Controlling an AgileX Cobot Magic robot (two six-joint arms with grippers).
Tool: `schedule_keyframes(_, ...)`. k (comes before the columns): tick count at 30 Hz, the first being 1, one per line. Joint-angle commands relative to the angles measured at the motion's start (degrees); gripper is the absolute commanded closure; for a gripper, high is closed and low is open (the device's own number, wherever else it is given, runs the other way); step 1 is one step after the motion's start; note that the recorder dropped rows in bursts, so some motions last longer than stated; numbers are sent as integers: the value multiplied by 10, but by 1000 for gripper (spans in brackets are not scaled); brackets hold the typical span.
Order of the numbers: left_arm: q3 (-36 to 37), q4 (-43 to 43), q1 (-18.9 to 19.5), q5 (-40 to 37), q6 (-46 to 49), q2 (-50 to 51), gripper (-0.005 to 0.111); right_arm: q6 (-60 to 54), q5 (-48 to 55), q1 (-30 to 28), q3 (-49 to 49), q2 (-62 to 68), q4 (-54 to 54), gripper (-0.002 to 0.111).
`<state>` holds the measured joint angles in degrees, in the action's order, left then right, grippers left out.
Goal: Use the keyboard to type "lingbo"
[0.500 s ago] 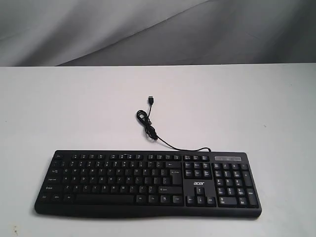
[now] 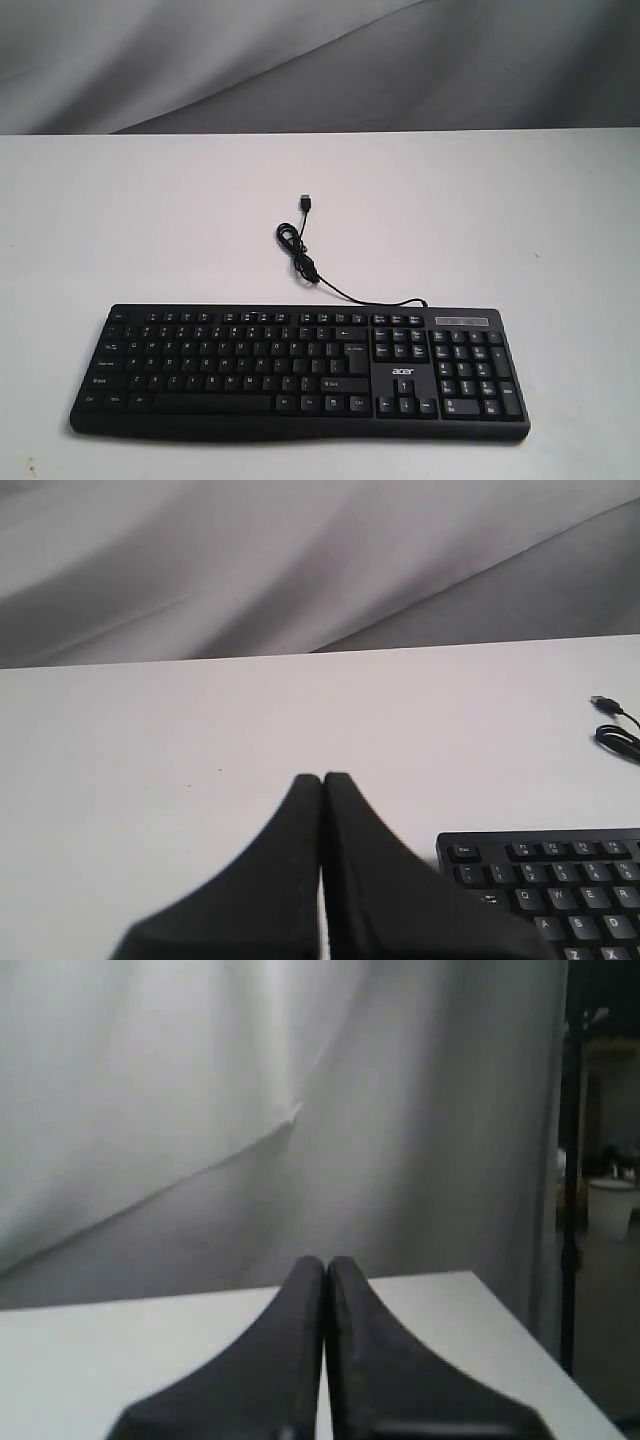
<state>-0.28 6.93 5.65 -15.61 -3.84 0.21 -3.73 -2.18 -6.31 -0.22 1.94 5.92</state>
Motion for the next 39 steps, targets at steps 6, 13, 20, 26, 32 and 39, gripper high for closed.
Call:
schedule_keyframes(6, 3, -2, 1, 3, -1, -2, 106, -11, -225, 2, 2, -4, -5, 108)
schedule_keyframes(13, 3, -2, 1, 3, -1, -2, 106, -9, -272, 2, 2, -4, -5, 108)
schedule_keyframes(20, 3, -2, 1, 3, -1, -2, 106, 222, -366, 2, 2, -1, -59, 108)
schedule_keyframes(26, 3, -2, 1, 3, -1, -2, 106, 229, -387, 2, -1, -1, -48, 108)
schedule_keyframes(32, 3, -2, 1, 3, -1, -2, 106, 270, -245, 2, -80, 49, -97, 108)
schedule_keyframes(39, 3, -2, 1, 3, -1, -2, 106, 646, -183, 2, -252, 357, -596, 108)
